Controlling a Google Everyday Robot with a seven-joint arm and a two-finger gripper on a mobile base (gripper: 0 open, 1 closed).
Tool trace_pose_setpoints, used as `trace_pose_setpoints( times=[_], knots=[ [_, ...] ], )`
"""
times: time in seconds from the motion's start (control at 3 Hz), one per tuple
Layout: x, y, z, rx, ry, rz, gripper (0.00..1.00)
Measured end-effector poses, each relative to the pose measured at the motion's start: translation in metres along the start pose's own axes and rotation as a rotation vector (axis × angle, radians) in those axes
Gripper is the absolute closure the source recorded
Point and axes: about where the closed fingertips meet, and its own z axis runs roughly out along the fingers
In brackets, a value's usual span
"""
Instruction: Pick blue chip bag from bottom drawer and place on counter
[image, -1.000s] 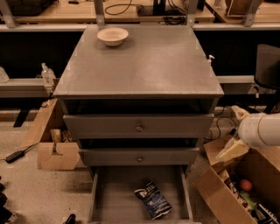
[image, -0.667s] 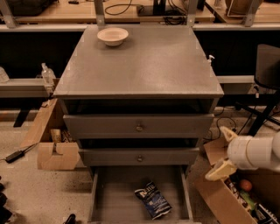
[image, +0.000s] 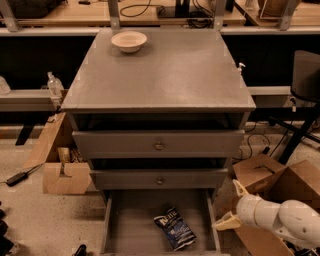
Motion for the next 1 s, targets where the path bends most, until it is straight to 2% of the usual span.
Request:
trace_pose_setpoints(
  times=[0.33,0.67,1.0],
  knots=[
    [0.04,0.008,0.05,-0.021,-0.013,0.056,0.0],
    [0.047,0.016,0.059,-0.033,-0.02,0.076,0.0],
    [0.046,0.026,0.068,-0.046,0.001,0.069,0.0]
  ],
)
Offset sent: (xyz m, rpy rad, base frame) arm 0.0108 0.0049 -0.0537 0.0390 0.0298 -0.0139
